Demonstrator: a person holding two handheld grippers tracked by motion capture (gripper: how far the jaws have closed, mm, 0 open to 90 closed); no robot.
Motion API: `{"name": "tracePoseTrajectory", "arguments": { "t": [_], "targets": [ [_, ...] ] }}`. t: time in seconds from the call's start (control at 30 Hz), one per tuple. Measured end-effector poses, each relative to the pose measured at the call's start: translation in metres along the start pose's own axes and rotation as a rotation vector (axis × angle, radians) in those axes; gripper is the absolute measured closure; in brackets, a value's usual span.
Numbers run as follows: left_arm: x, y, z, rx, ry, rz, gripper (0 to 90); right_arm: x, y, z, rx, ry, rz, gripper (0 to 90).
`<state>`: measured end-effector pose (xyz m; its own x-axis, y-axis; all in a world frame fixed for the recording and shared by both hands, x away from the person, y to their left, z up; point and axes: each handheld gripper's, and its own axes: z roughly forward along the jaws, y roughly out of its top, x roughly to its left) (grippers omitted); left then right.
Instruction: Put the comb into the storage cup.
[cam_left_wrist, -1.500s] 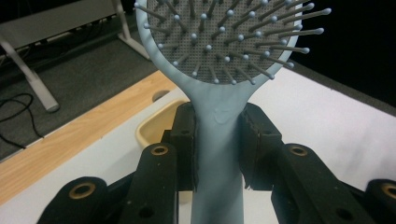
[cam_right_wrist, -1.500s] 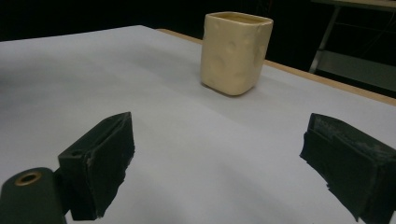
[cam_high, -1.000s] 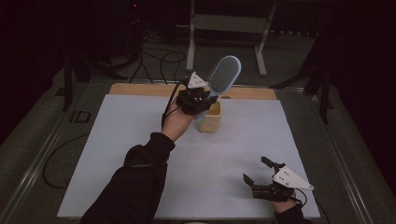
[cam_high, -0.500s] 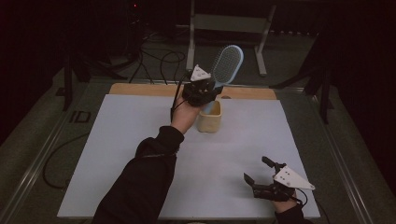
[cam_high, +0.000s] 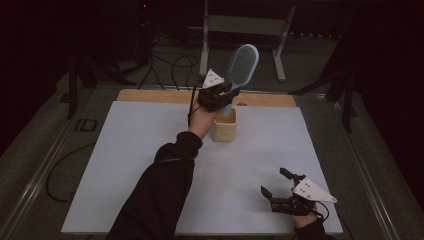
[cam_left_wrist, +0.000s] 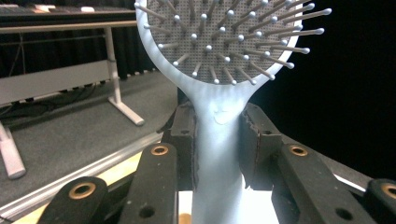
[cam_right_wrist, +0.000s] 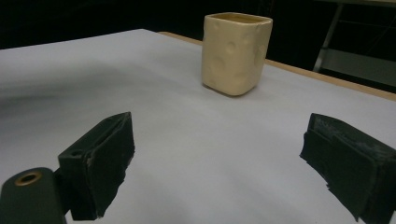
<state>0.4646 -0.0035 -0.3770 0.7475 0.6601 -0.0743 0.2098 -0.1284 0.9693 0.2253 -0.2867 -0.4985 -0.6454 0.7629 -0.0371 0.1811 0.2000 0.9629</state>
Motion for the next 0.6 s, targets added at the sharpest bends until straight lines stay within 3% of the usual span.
{"name": "tracePoseTrajectory", "arguments": {
  "t": [0.13,0.23,0.6],
  "targets": [
    [0.005,-0.009,0.008,-0.007,-0.003,0.0,70.1,-0.001,0.0,0.0,-0.001,0.002,0.002,9.0],
    [0.008,-0.02,0.013,-0.006,0.021,0.002,70.0,-0.001,-0.001,0.0,0.001,0.004,0.005,9.0],
    [0.013,-0.037,0.014,-0.009,0.051,-0.015,70.0,0.0,0.0,0.0,0.0,0.009,0.003,9.0]
  ]
}}
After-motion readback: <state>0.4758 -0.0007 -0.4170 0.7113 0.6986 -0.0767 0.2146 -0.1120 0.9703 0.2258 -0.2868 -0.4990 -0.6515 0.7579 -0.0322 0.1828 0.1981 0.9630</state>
